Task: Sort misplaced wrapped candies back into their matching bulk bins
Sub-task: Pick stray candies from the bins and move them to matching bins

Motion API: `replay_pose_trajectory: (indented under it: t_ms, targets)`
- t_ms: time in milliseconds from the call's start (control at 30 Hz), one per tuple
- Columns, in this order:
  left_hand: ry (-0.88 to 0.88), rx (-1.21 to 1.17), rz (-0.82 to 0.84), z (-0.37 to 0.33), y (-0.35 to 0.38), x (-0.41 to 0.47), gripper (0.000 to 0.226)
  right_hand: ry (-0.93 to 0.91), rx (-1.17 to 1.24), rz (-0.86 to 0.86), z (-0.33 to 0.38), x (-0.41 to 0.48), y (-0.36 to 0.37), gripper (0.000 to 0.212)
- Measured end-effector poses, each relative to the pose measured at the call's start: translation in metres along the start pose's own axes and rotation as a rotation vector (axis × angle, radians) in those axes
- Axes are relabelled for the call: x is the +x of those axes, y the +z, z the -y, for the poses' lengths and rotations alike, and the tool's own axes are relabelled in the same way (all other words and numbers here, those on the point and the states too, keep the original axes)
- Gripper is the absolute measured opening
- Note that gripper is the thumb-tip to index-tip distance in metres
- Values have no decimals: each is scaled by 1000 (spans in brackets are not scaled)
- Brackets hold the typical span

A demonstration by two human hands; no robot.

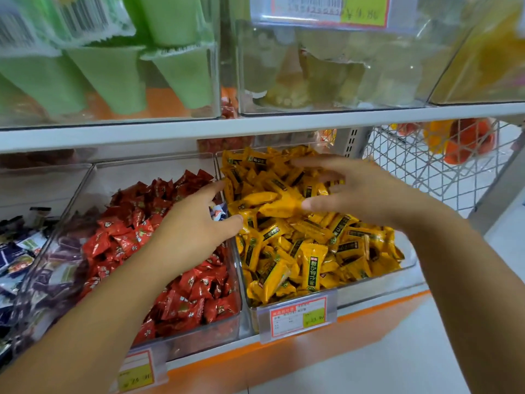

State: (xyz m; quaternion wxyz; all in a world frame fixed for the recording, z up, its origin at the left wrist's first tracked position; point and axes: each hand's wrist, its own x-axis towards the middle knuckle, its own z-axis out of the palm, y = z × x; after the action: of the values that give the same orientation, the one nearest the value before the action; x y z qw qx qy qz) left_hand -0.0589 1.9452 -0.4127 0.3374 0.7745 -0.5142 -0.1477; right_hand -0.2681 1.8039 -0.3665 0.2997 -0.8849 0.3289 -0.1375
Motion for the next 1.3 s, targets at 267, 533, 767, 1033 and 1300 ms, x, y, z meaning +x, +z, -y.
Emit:
replay_pose_trajectory:
  t_ms: [267,533,767,1033,1300]
  targets:
    - [10,62,-73,-11,4,-1,67,305,-333,-35,-30,-31,17,98]
    - [35,62,-63,-14,11,1,63,303,-404,-273,-18,7,75,97]
    - [44,56,-87,-10,10,-1,58,71,-399,-360,7,20,96,75]
    - [36,96,-140,-13,8,-1,56,-92,-286,77,22,3,52,78]
    - [78,133,-240,-27,6,-3,42,232,-390,13,-31,-13,-30,34]
